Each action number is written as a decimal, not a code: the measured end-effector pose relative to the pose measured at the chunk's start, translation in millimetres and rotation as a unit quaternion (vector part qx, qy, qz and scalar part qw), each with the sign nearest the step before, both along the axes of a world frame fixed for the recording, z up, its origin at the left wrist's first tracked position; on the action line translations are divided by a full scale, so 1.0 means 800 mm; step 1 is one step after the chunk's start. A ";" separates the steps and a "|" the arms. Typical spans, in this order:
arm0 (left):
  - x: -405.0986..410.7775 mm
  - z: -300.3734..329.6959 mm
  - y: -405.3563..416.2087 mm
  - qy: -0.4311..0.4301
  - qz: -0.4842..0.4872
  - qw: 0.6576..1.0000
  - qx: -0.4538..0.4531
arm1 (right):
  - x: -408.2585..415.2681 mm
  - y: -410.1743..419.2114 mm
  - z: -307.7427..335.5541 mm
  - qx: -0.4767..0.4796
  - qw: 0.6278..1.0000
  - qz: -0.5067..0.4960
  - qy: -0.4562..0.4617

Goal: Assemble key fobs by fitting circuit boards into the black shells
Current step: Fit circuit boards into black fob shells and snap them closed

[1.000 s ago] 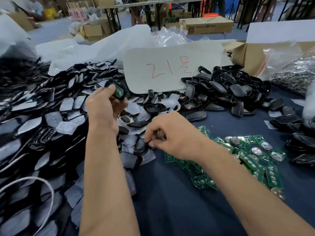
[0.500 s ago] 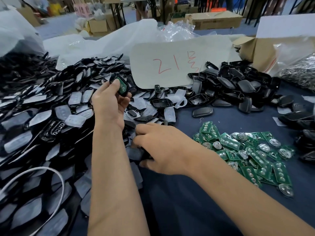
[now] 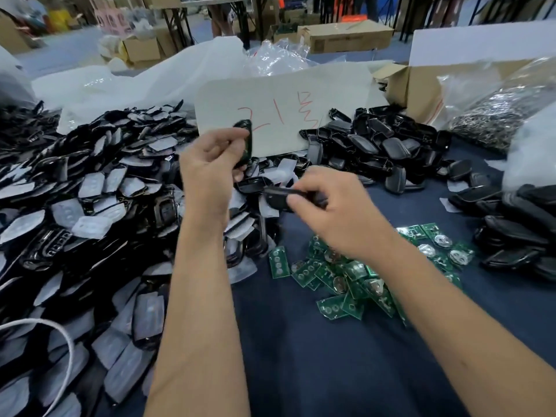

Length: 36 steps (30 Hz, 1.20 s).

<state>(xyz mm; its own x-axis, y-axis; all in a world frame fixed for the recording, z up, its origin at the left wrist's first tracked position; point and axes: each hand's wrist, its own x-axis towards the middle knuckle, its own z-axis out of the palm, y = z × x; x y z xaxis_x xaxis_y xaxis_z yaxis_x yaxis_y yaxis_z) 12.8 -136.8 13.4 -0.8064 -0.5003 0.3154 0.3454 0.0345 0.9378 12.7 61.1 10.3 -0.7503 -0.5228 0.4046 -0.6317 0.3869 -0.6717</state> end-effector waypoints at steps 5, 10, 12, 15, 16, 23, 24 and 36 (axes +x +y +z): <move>-0.023 -0.017 0.092 -0.061 -0.121 0.976 -0.171 | -0.034 0.089 -0.014 -0.082 0.981 -0.085 -0.154; -0.027 -0.033 0.124 -0.074 -0.178 0.945 -0.264 | -0.046 0.113 -0.025 -0.109 0.968 -0.060 -0.216; -0.028 -0.036 0.125 -0.084 -0.188 0.945 -0.256 | -0.047 0.111 -0.027 -0.162 0.953 -0.053 -0.248; -0.029 -0.040 0.128 -0.101 -0.206 0.943 -0.242 | -0.050 0.108 -0.036 -0.275 0.916 -0.078 -0.280; -0.029 -0.042 0.132 -0.106 -0.207 0.943 -0.236 | -0.050 0.107 -0.039 -0.303 0.906 -0.089 -0.280; -0.029 -0.049 0.147 -0.131 -0.184 0.961 -0.158 | -0.054 0.107 -0.042 -0.391 0.848 -0.098 -0.343; -0.029 -0.050 0.146 -0.134 -0.184 0.961 -0.154 | -0.054 0.106 -0.042 -0.403 0.839 -0.096 -0.352; -0.027 -0.053 0.141 -0.110 -0.219 0.964 -0.100 | -0.046 0.107 -0.039 -0.496 0.778 -0.038 -0.383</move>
<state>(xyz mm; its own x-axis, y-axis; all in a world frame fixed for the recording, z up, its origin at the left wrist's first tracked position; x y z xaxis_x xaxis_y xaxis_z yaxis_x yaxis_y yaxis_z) -8.9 -23.9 -29.3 -0.9849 -0.0444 0.1673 0.1611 0.1182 0.9798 -24.2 146.4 -20.6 -0.9837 -0.1800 0.0004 0.0995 -0.5457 -0.8321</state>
